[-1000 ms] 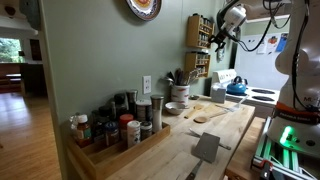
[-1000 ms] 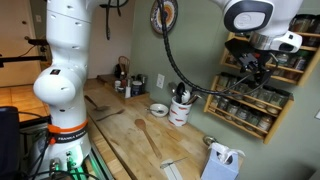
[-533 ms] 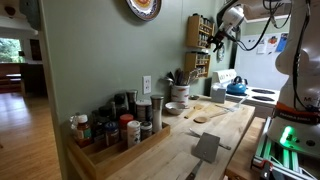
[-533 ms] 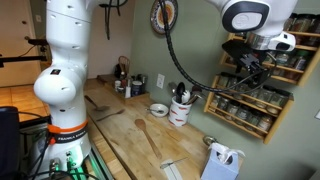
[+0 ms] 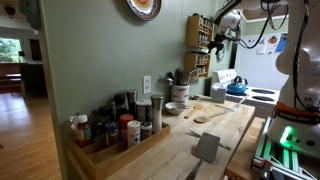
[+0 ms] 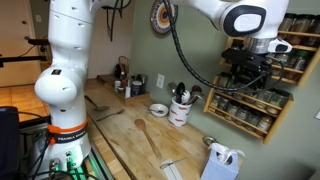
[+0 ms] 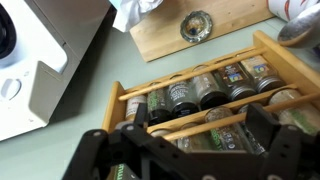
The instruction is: Remove the third jar from the top stand on the right
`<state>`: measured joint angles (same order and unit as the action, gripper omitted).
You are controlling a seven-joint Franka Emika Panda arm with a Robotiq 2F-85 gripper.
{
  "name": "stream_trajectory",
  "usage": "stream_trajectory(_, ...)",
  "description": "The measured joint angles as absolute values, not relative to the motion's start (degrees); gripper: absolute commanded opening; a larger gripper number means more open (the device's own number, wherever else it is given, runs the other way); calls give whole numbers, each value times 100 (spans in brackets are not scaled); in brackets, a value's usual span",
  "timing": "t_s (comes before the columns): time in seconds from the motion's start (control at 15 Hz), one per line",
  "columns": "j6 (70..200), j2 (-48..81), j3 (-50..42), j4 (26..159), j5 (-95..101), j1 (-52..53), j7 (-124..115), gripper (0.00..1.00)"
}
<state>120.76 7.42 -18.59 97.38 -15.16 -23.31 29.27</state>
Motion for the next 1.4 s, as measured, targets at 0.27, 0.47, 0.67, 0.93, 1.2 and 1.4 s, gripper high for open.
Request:
stream_trajectory(0.27, 12362, 779, -1782, 9700, -1534, -2331, 3376, 100)
stream_trajectory(0.47, 12489, 840, -1758, 9677, -1694, -2341, 3630, 100)
stream_trajectory(0.67, 12647, 944, -1728, 9670, -2079, -2368, 3957, 100)
stream_trajectory(0.93, 12895, 1094, -1682, 9640, -2518, -2432, 4319, 100)
stream_trajectory(1.2, 13019, 1200, -1636, 9586, -2754, -2537, 4603, 100)
stream_trajectory(1.4, 13121, 1226, -1594, 9563, -3010, -2619, 4879, 100)
